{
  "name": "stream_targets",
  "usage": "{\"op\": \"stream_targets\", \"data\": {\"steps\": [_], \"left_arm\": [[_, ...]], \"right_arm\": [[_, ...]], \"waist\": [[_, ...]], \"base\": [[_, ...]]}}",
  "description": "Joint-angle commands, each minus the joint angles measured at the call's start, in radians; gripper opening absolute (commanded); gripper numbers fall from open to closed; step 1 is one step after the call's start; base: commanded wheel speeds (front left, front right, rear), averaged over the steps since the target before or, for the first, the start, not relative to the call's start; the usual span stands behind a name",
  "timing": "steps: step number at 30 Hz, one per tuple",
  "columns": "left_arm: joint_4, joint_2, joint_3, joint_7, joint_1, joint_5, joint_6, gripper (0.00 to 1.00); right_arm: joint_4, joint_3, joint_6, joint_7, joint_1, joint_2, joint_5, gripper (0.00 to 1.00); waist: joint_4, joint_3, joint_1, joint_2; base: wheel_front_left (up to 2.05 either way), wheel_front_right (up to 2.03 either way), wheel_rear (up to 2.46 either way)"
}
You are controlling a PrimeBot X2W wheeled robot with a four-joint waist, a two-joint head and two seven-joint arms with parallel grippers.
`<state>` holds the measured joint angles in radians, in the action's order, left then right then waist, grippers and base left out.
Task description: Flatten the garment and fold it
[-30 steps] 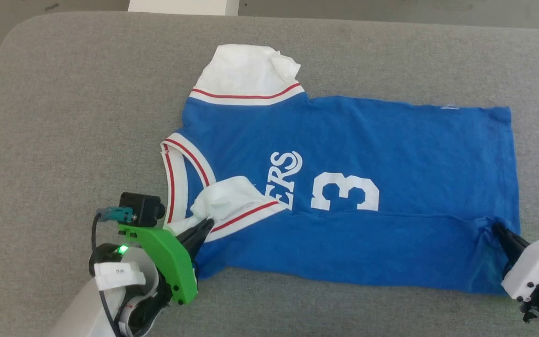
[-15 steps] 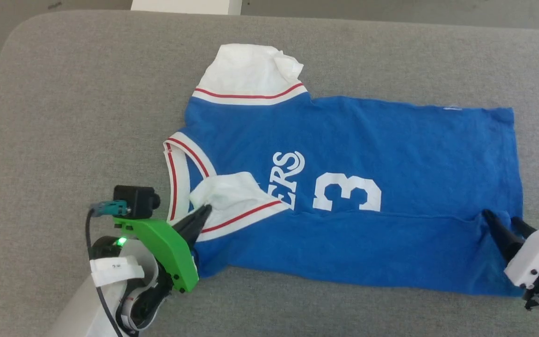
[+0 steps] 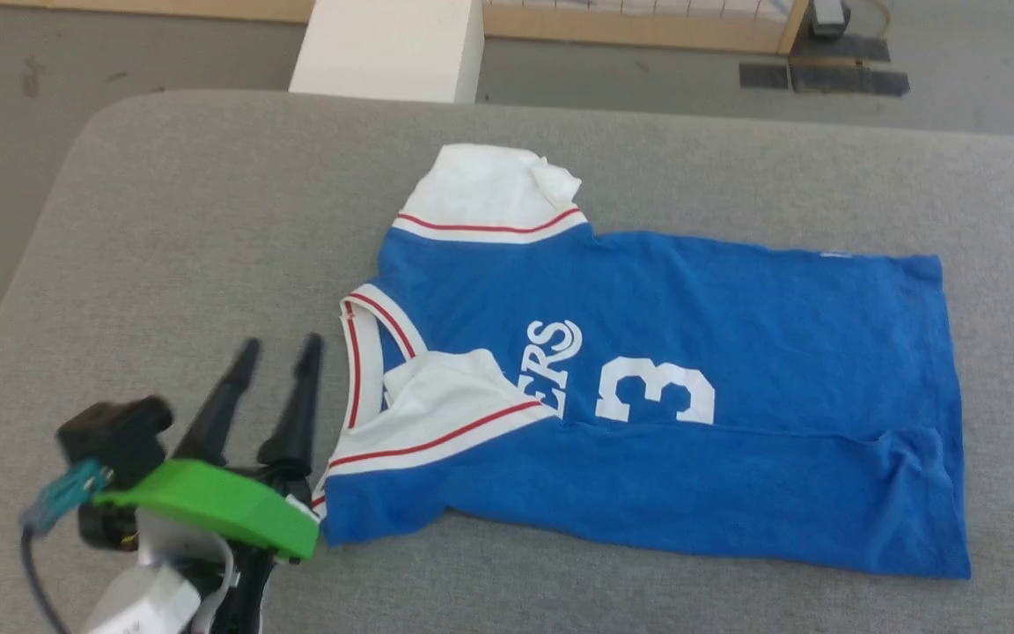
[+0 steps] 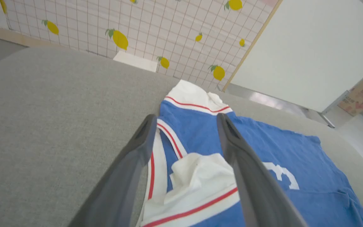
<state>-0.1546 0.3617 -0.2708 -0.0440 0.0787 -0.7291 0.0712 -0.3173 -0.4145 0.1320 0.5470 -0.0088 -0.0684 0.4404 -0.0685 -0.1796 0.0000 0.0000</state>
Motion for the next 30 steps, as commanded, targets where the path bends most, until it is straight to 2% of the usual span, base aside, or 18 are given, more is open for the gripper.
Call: {"op": "stream_targets", "data": {"steps": [1, 4, 6, 9, 15, 22, 27, 30], "left_arm": [[-0.011, -0.010, 0.012, -0.037, -0.025, 0.021, 0.014, 1.00], [-0.035, -0.030, 0.039, -0.153, -0.071, 0.077, 0.047, 1.00], [-0.042, -0.042, 0.047, -0.191, -0.103, 0.122, 0.062, 1.00], [-0.035, -0.066, 0.042, -0.211, -0.149, 0.191, 0.074, 1.00], [-0.017, -0.147, 0.050, -0.217, -0.211, 0.314, 0.081, 1.00], [0.012, -0.229, 0.117, -0.218, -0.283, 0.368, 0.058, 1.00], [0.028, -0.243, 0.150, -0.218, -0.294, 0.390, 0.022, 1.00], [0.065, -0.228, 0.144, -0.200, -0.289, 0.386, 0.002, 1.00]], "right_arm": [[-0.009, -0.003, -0.001, -0.034, 0.021, 0.009, -0.011, 1.00], [-0.017, -0.005, -0.001, -0.152, 0.058, 0.016, -0.032, 1.00], [-0.009, 0.008, -0.001, -0.235, 0.092, 0.017, -0.047, 1.00], [0.036, 0.036, -0.001, -0.350, 0.147, 0.018, -0.030, 1.00], [0.133, 0.093, -0.001, -0.545, 0.208, 0.018, -0.093, 1.00], [0.227, 0.123, -0.001, -0.635, 0.227, 0.018, -0.098, 1.00], [0.258, 0.122, -0.001, -0.644, 0.220, 0.018, -0.102, 1.00], [0.260, 0.117, -0.001, -0.638, 0.216, 0.018, -0.105, 1.00]], "waist": [[-0.010, 0.030, 0.0000, 0.0000], [-0.013, 0.048, 0.0000, 0.0000], [-0.014, 0.059, 0.0000, 0.0000], [-0.013, 0.069, 0.0000, 0.0000], [-0.003, 0.089, 0.0000, 0.0000], [0.013, 0.108, 0.0000, 0.0000], [0.015, 0.115, 0.0000, 0.0000], [0.013, 0.111, 0.0000, 0.0000]], "base": [[0.00, 0.00, 0.00], [0.00, 0.00, 0.00], [0.00, 0.00, 0.00], [0.00, 0.00, 0.00], [0.00, 0.00, 0.00], [0.00, 0.00, 0.00], [0.00, 0.00, 0.00], [0.00, 0.00, 0.00]]}}
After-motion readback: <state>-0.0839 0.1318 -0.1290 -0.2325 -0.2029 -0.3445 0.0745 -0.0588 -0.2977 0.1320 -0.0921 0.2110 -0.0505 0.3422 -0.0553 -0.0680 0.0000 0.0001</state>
